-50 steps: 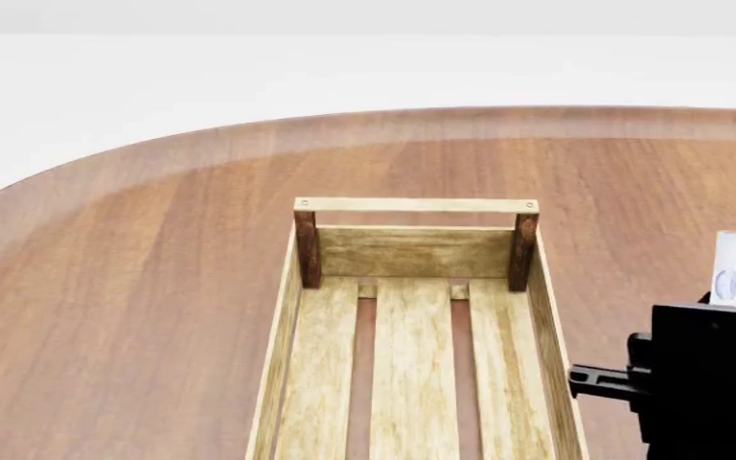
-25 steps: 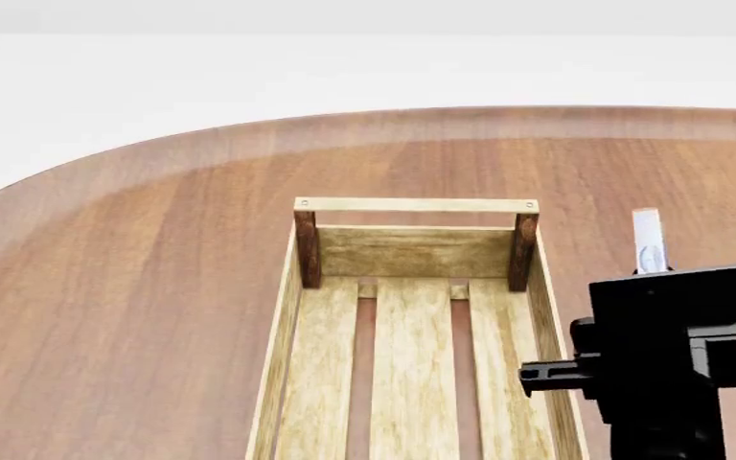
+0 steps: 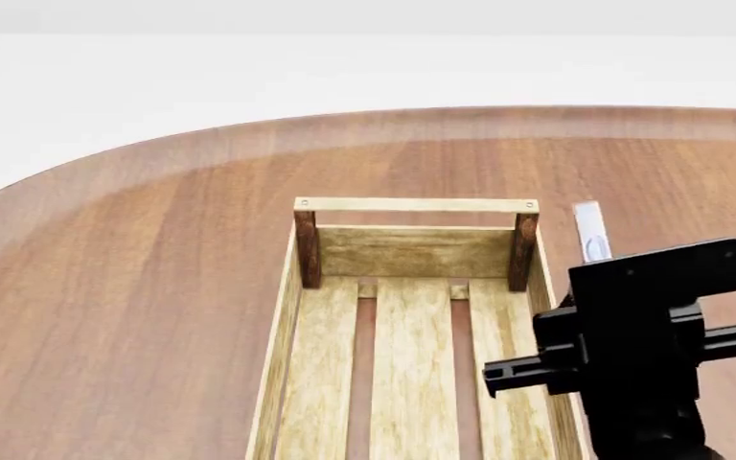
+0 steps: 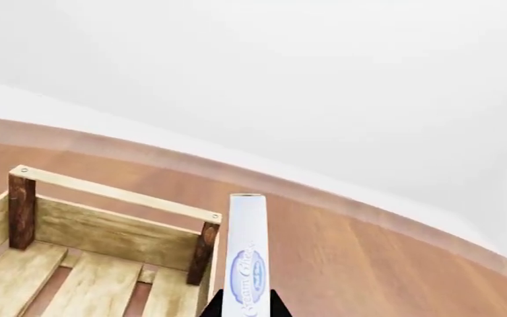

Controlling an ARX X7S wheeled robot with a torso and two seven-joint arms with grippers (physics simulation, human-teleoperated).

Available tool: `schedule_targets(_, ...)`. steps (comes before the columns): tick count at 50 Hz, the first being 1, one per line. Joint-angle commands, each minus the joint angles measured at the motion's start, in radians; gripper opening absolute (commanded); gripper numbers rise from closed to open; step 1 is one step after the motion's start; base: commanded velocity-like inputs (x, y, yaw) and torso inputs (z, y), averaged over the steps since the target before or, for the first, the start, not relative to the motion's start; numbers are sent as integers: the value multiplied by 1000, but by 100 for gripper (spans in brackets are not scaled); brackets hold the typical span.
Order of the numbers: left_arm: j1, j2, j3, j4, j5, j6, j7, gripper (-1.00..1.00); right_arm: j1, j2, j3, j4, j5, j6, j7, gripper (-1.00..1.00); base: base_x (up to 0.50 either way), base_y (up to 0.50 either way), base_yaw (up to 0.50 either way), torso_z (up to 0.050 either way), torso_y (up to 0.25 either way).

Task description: Pick up the cream cheese and put it in the tray.

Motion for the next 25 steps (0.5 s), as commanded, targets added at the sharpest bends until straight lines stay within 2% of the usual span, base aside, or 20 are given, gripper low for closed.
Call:
schedule_targets(1, -4, 0, 1, -4, -2, 0, 1, 100, 41, -11, 19, 19, 26, 6, -65, -100, 0, 0, 0, 0, 0)
schedule_targets(16, -7, 0, 2, -7, -4, 0, 0, 100, 54, -34, 16, 30, 81, 10, -119, -100, 0, 0, 0, 1, 1)
schedule_targets(25, -4, 0, 1, -3, -1, -2, -2, 100, 44, -51, 47, 39, 182, -9, -211, -100, 0, 0, 0, 0, 0)
